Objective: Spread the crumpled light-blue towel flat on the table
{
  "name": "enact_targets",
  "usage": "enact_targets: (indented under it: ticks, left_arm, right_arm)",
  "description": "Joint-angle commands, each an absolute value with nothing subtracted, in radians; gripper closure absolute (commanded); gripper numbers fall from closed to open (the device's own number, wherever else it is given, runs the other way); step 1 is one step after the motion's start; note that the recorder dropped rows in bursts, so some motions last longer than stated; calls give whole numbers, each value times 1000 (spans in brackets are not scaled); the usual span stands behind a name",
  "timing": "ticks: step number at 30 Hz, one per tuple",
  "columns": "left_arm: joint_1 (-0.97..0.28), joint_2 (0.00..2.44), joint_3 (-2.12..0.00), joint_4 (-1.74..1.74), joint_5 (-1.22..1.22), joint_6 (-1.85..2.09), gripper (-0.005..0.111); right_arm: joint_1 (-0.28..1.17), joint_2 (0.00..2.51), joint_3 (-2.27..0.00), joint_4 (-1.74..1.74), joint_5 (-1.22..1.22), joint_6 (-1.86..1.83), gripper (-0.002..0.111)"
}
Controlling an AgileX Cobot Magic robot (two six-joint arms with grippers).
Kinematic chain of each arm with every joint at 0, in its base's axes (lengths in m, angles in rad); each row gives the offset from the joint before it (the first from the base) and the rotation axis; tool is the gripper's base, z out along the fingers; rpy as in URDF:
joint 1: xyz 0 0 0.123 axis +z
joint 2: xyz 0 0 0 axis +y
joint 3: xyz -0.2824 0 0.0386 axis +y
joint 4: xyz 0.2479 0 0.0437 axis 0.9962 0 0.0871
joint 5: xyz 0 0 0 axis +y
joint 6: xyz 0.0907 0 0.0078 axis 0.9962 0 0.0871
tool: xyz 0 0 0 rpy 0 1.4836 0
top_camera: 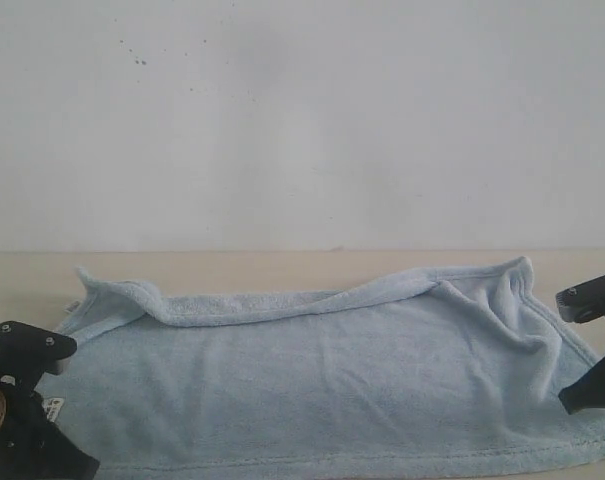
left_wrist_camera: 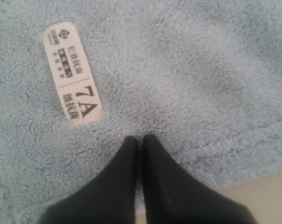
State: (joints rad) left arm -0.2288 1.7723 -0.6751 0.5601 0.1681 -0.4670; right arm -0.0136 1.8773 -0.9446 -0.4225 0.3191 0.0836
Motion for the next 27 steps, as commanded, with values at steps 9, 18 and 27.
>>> enact_targets:
  ticks: [9, 18, 27]
  left_arm:
    - [-231, 1775, -680, 565, 231, -476, 103]
    - [-231, 1769, -652, 510, 449, -496, 103]
    - [-243, 1703, -491, 196, 474, -305, 103]
  right_arm:
    - [-21, 1928, -940, -401, 388, 80, 109]
    - [-21, 1852, -775, -301, 499, 96, 109]
    - [-21, 1600, -500, -87, 524, 106, 109]
